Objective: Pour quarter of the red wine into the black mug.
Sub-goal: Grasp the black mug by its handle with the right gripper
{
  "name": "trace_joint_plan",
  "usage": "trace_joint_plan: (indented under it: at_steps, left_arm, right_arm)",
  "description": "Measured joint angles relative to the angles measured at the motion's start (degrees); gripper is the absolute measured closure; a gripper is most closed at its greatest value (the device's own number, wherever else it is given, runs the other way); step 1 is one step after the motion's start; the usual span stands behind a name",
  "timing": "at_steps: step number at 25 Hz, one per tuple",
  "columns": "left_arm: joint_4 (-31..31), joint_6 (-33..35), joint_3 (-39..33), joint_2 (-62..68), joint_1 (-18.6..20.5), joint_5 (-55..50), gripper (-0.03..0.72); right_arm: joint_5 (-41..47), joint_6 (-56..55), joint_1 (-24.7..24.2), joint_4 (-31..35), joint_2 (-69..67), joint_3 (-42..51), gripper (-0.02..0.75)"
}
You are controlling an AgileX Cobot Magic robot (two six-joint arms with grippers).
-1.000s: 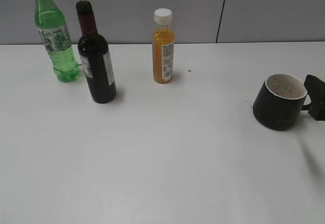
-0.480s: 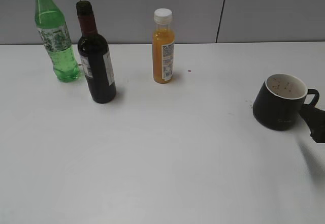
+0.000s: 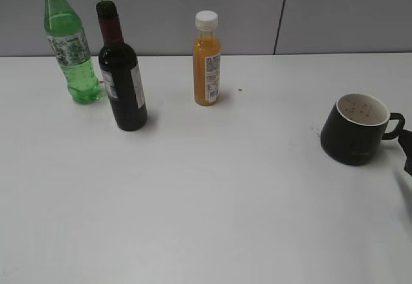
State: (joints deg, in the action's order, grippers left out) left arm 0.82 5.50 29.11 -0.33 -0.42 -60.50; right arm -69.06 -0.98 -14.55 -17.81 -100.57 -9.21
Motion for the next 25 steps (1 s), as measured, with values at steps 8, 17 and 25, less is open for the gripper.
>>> trace_joint_plan:
  at_steps: [8, 17, 25]
  left_arm:
    - [0.00, 0.00, 0.00, 0.00, 0.00, 0.00, 0.099]
    - [0.00, 0.00, 0.00, 0.00, 0.00, 0.00, 0.099]
    - [0.00, 0.00, 0.00, 0.00, 0.00, 0.00, 0.099]
  right_arm:
    - [-0.18, -1.26, 0.00, -2.07, -3.06, -3.35, 0.164]
    - [-0.30, -3.33, -6.42, -7.88, -3.24, -3.41, 0.164]
    - [-0.36, -2.52, -6.97, -9.60, -7.37, -7.06, 0.164]
